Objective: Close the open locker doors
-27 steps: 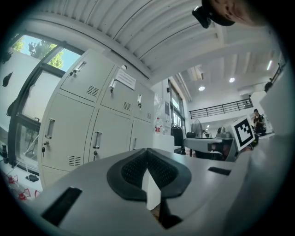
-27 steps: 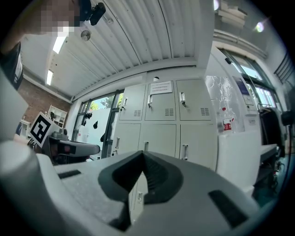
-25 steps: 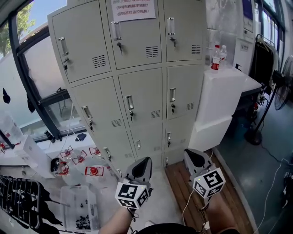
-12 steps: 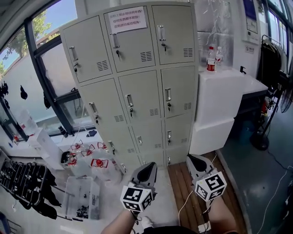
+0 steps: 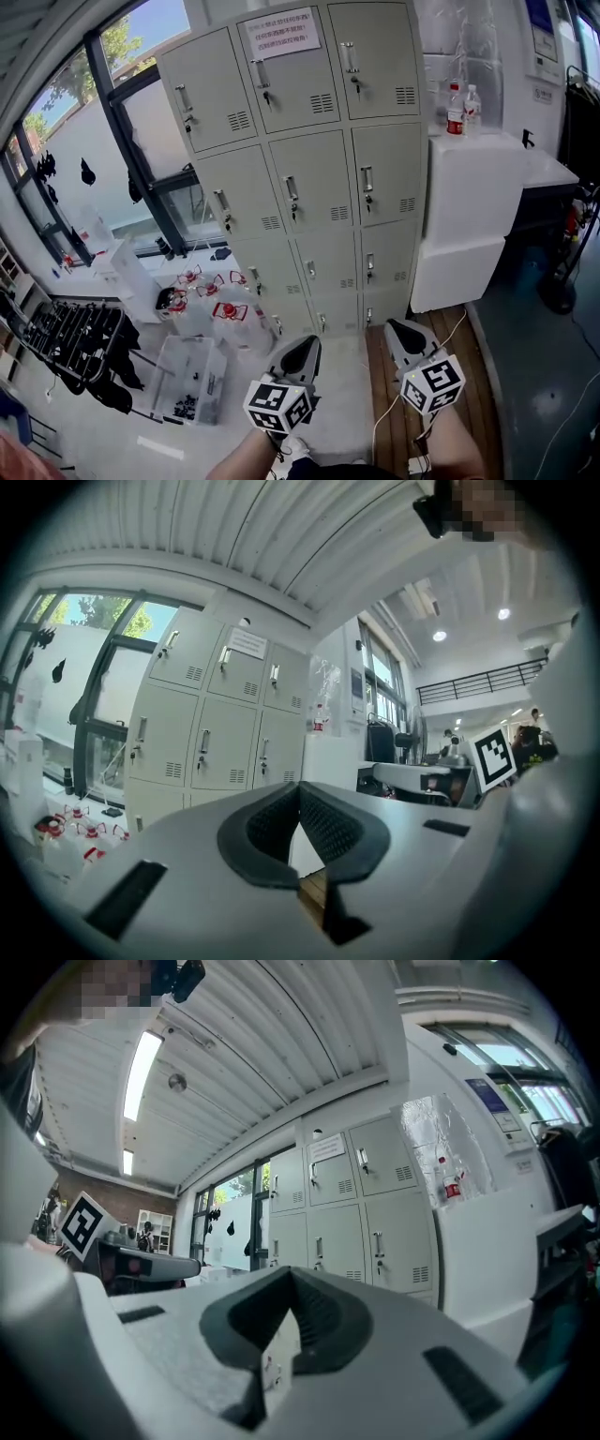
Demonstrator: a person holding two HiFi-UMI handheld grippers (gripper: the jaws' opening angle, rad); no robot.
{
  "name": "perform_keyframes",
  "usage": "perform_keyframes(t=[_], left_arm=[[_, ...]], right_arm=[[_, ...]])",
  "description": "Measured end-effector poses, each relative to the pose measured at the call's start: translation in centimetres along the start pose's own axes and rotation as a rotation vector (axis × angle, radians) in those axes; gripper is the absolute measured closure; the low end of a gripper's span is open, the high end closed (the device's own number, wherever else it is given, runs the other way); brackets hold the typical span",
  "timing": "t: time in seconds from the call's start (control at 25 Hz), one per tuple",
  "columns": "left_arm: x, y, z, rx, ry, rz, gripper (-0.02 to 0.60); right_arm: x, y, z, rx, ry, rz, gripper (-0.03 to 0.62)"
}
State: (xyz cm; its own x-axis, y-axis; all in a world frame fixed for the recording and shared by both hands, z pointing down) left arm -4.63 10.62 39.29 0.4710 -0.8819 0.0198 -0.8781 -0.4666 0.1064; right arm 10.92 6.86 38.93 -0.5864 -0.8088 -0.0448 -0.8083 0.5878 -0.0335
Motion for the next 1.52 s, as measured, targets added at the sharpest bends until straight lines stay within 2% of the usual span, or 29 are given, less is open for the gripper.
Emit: perform_keyframes(t=[0.4, 0.96, 1.52], left_arm=[[-0.4, -1.1, 0.0, 0.010, 0.002, 0.023, 0.578], [-1.2, -1.7, 0.4, 0.002, -0.025, 0.002, 0.578], [-3.3, -1.6, 0.5, 0.002, -0.034, 0.028, 0.578]], right_arm=[[-1.7, -0.8, -0.4, 0.030, -0.006, -0.012, 0.592], [-3.0, 0.6, 0.1, 0.009, -0.008, -0.009, 0.594], [-3.5, 2.4, 0.4, 0.003, -0.009, 0.015, 0.593]])
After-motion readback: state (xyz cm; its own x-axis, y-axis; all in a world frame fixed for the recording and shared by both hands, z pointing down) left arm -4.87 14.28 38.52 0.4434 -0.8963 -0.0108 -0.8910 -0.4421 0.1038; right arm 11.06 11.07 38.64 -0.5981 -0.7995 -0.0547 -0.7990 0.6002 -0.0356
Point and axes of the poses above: the fingertips, and each gripper's own axes: x forward along the fingers, y to its left, z out of its top, the point moved 1 cm from there along -x, backward along the fingers, and after that the axes turned 6 degrees about -z, right-handed, at the moved point
